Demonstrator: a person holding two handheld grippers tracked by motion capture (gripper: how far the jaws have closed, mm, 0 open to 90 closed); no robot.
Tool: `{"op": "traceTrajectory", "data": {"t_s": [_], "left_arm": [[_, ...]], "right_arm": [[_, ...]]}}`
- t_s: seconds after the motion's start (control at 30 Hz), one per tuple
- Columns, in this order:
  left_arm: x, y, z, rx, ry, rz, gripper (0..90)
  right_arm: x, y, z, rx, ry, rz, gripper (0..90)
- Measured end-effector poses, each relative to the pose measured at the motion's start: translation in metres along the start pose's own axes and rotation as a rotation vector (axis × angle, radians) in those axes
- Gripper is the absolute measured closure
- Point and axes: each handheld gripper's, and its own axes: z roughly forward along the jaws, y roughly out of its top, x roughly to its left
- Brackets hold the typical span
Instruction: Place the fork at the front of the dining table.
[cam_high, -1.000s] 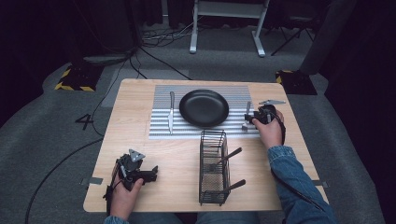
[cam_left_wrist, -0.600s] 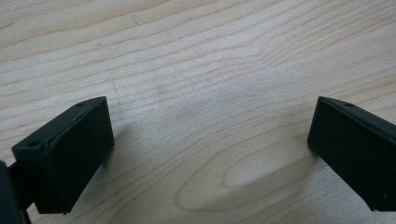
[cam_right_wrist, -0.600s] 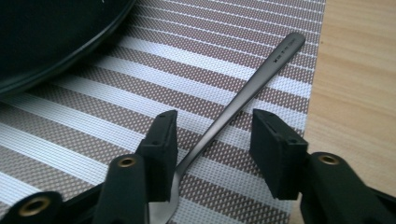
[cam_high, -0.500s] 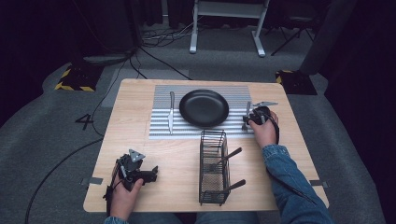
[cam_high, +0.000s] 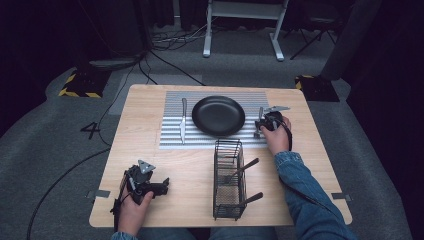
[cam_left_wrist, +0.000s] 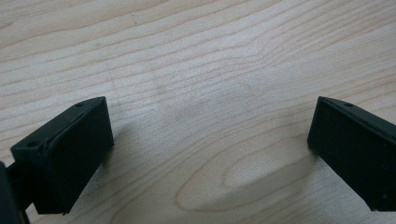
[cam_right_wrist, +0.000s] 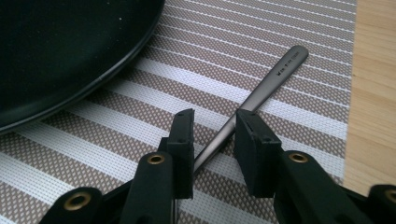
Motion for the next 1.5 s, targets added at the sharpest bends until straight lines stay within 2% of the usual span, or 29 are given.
{"op": "traceTrajectory", "data": {"t_s": [0.2,0.47,0.57,0.7,0.87,1.1,1.17,1.23,1.4,1.5], "left_arm": [[0.000,0.000,0.000,0.000,0.000,0.000,0.2],[0.000,0.000,0.000,0.000,0.000,0.000,0.2],[0.000,0.000,0.000,0.000,0.000,0.000,0.2],[0.000,0.000,0.000,0.000,0.000,0.000,0.2],[0.000,0.000,0.000,0.000,0.000,0.000,0.2],[0.000,0.000,0.000,0.000,0.000,0.000,0.2],[0.000,0.000,0.000,0.000,0.000,0.000,0.2],[0.000,0.000,0.000,0.000,0.000,0.000,0.2],[0.000,0.000,0.000,0.000,0.000,0.000,0.2],[0.000,0.000,0.000,0.000,0.000,0.000,0.2]], "right_arm": [[0.003,0.007,0.005,0.013,0.024,-0.018,73.3],[0.002,0.006,0.005,0.008,0.042,-0.015,74.4],[0.000,0.006,0.003,0.008,0.063,-0.002,76.5],[-0.003,0.006,0.001,0.019,0.060,-0.007,78.2],[-0.011,0.004,-0.001,0.022,0.058,0.017,79.3],[-0.006,0.006,0.003,0.026,0.063,0.000,80.2],[-0.005,0.006,0.004,0.023,0.063,0.003,79.9],[-0.003,0.005,0.003,0.009,0.060,0.033,74.7],[-0.001,0.002,-0.002,0.003,0.054,0.043,70.9],[-0.001,-0.002,-0.007,0.012,0.078,0.068,67.6]]}}
